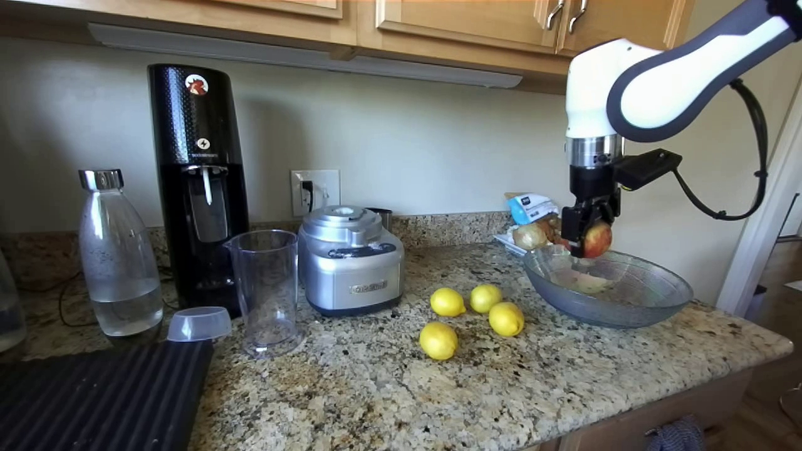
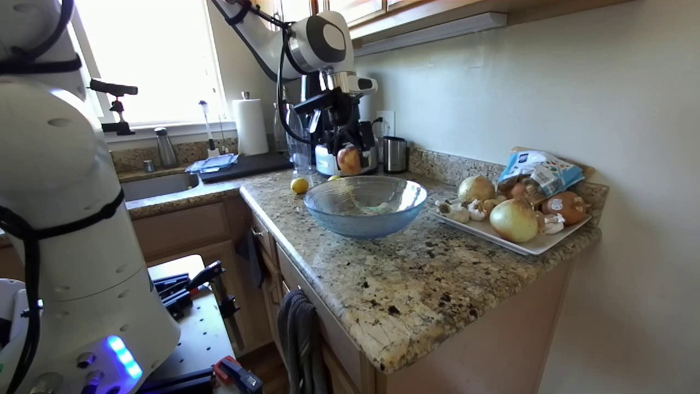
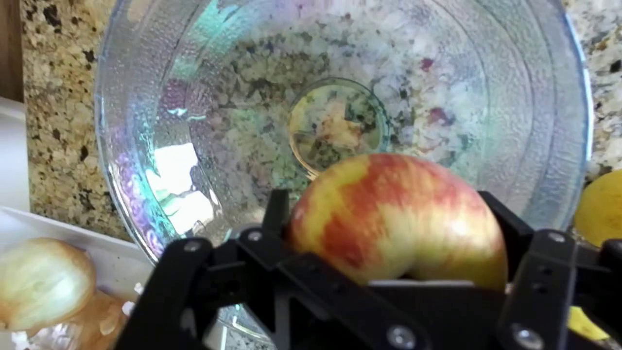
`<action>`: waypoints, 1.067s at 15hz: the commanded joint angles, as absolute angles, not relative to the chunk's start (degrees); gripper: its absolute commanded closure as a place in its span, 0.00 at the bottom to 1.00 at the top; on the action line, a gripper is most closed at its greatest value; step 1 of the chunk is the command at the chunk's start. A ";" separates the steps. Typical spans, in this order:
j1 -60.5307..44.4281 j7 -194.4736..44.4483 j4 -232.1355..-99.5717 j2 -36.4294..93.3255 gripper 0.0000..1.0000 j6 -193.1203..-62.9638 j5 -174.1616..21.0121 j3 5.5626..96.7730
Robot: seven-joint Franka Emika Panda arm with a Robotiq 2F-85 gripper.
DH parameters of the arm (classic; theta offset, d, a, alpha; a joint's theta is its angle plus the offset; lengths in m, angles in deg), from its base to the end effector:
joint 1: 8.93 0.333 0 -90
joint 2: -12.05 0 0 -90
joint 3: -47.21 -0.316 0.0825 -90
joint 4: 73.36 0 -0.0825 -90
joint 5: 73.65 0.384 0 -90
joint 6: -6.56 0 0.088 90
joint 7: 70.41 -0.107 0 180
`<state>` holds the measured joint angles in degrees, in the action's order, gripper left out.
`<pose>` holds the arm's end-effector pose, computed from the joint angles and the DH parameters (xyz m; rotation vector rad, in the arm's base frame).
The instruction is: Put the apple and lemons inside the glass bowl
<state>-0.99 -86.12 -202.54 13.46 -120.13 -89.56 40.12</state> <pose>0.5016 0.1252 0.3480 2.9082 0.2365 -0.0118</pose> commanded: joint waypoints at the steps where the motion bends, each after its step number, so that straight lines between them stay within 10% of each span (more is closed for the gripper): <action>1: -2.79 -86.43 -206.96 14.17 0.34 -127.72 -87.91 41.83; 11: -2.03 -89.45 -209.75 23.93 0.34 -143.75 -92.37 47.00; 12: -1.69 -89.63 -209.72 23.90 0.08 -143.12 -92.81 47.49; 16: -1.11 -88.27 -210.84 20.50 0.00 -140.02 -92.62 47.45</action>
<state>-2.28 -87.46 -208.39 25.17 -141.78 -91.45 46.72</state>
